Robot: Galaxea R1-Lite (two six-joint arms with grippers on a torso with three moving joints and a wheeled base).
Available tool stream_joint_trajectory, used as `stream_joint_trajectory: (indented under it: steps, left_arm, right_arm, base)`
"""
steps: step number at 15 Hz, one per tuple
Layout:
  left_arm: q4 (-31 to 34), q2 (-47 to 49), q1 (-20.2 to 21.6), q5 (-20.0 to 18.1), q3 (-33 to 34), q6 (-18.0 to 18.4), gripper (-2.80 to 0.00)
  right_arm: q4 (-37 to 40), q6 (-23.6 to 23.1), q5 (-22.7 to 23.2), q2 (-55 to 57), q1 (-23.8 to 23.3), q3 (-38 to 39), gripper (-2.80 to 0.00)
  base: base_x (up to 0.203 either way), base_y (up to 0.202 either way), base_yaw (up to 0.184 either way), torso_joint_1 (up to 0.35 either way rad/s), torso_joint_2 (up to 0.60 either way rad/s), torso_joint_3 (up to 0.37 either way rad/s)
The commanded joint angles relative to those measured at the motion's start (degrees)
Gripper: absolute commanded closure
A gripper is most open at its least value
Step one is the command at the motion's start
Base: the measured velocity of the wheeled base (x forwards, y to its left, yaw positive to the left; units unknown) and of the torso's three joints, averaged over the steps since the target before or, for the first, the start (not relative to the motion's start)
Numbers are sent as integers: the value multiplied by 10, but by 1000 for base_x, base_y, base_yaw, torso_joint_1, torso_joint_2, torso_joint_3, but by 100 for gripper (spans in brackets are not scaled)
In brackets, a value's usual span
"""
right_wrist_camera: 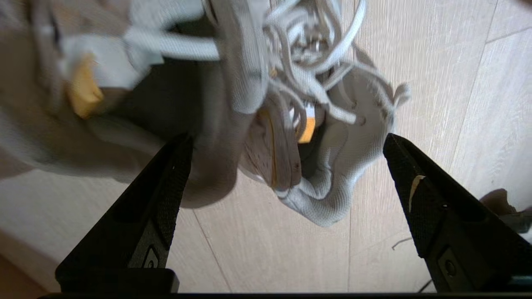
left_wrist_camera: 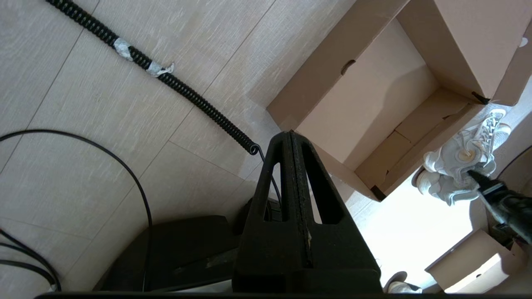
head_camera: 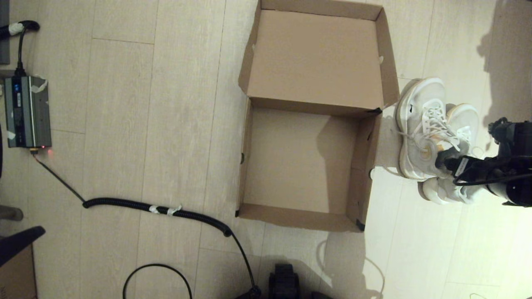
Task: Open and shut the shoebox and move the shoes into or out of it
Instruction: Put the shoes into the shoe box
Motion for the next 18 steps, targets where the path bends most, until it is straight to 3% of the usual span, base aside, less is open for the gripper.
stream_joint_trajectory:
  steps: [1,6,13,18]
  left_arm:
    - [0,-3,0,-1,0,-2,0]
    - [0,-10,0,1,-4,-1,0]
    - [0,-14,0,1,-5,-1,0]
    - [1,-14,0,0,-8,1,0]
  right_arm:
    - [-15,-2,0,24,-3,15,-280]
    - [-159,-42,3,87,-4,76,-280]
    - [-165,-39,11,74,-4,85,-280]
    - [-185,-38,64,110,-4,70,-280]
  base:
    - [0,0,0,0,0,0]
    - [0,0,0,0,0,0]
    - [0,0,0,0,0,0]
    - [0,0,0,0,0,0]
